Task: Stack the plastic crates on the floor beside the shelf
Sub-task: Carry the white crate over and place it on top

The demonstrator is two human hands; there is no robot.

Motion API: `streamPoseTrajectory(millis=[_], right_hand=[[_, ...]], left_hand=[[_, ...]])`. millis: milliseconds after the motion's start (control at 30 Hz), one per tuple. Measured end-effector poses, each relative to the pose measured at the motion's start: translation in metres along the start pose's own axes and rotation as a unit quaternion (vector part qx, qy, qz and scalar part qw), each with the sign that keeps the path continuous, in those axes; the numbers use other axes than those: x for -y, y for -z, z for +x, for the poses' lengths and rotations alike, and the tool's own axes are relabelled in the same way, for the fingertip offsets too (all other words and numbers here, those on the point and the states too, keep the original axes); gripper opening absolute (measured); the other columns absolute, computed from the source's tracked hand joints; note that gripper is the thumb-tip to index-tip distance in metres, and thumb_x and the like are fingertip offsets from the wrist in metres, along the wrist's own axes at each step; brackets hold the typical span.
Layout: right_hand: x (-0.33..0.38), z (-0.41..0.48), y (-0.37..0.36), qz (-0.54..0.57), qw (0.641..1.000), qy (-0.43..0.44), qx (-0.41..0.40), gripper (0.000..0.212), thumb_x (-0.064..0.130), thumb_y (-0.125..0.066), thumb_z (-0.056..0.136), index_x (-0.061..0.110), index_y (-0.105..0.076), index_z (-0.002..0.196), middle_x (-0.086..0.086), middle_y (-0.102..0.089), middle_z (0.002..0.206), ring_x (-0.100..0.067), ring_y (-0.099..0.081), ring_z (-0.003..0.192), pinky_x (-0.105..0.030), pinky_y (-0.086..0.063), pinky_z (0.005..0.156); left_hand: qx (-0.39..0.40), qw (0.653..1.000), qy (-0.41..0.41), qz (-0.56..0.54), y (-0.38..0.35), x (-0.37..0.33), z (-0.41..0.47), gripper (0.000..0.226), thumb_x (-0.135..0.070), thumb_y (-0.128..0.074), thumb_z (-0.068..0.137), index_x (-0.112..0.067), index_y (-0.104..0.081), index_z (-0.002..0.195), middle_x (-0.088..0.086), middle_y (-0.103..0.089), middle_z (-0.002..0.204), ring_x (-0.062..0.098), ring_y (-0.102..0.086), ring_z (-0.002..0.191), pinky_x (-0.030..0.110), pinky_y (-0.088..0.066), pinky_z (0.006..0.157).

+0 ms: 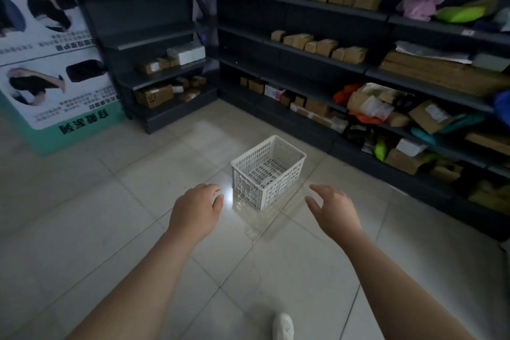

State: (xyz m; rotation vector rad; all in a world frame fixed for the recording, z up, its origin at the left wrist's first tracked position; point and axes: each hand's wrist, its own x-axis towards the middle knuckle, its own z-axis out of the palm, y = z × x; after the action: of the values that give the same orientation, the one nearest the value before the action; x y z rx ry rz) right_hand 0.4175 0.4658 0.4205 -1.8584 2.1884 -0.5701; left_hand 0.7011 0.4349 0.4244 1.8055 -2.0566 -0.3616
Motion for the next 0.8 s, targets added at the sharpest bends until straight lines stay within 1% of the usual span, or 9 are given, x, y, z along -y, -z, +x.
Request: streamPoseTrajectory(millis=[133,233,367,500,600,800], right_hand=[[-0.027,0.079,0.002,-0.006,1.0,0.0,0.01,0.041,0.036,-0.053,0.092,0.018,-0.058,0.128,-0.002,-0.06,0.131,-0.024,-0.052,0.121,-0.039,-0.037,0.104],[-0.045,0.142,0.005,-0.013,1.0,0.004,0.023,0.041,0.035,-0.053,0.091,0.017,-0.058,0.127,-0.003,-0.06,0.13,-0.026,-0.053,0.118,-0.038,-0.037,0.102],[-0.059,0.221,-0.001,-0.021,0.999,0.014,0.038,0.041,0.035,-0.053,0.091,0.017,-0.058,0.128,-0.004,-0.06,0.13,-0.025,-0.052,0.12,-0.038,-0.035,0.103],[-0.065,0.29,-0.017,-0.025,0.998,0.028,0.06,0.038,0.033,-0.053,0.091,0.017,-0.059,0.125,-0.005,-0.063,0.126,-0.028,-0.054,0.116,-0.039,-0.037,0.101],[-0.066,0.343,-0.03,-0.027,0.997,0.039,0.066,0.038,0.033,-0.054,0.092,0.017,-0.059,0.126,-0.004,-0.062,0.128,-0.027,-0.053,0.119,-0.04,-0.036,0.104],[-0.056,0.441,-0.053,-0.028,0.996,0.031,0.084,0.04,0.034,-0.053,0.092,0.018,-0.057,0.128,-0.003,-0.061,0.128,-0.024,-0.053,0.119,-0.041,-0.037,0.105]], left_hand=[[0.0,1.0,0.0,-0.007,-0.026,-0.023,0.076,0.034,-0.031,-0.048,0.093,-0.016,-0.06,0.121,0.005,-0.065,0.117,0.029,-0.059,0.107,0.039,-0.047,0.088],[0.003,1.0,0.017,-0.012,-0.044,-0.043,0.132,0.032,-0.031,-0.047,0.093,-0.017,-0.062,0.117,0.004,-0.065,0.115,0.027,-0.06,0.104,0.037,-0.048,0.086],[0.001,0.999,0.037,-0.021,-0.067,-0.056,0.197,0.029,-0.029,-0.048,0.093,-0.016,-0.064,0.114,0.006,-0.066,0.111,0.028,-0.061,0.101,0.036,-0.047,0.084],[0.012,0.998,0.052,-0.017,-0.087,-0.055,0.256,0.028,-0.027,-0.047,0.093,-0.013,-0.064,0.11,0.007,-0.067,0.109,0.03,-0.061,0.1,0.037,-0.048,0.082],[0.015,0.998,0.056,-0.015,-0.1,-0.051,0.305,0.03,-0.029,-0.045,0.094,-0.015,-0.063,0.114,0.006,-0.066,0.112,0.028,-0.06,0.102,0.036,-0.046,0.083],[0.034,0.997,0.063,-0.024,-0.12,-0.029,0.4,0.034,-0.032,-0.046,0.094,-0.018,-0.061,0.121,0.005,-0.065,0.117,0.027,-0.06,0.106,0.035,-0.047,0.087]])
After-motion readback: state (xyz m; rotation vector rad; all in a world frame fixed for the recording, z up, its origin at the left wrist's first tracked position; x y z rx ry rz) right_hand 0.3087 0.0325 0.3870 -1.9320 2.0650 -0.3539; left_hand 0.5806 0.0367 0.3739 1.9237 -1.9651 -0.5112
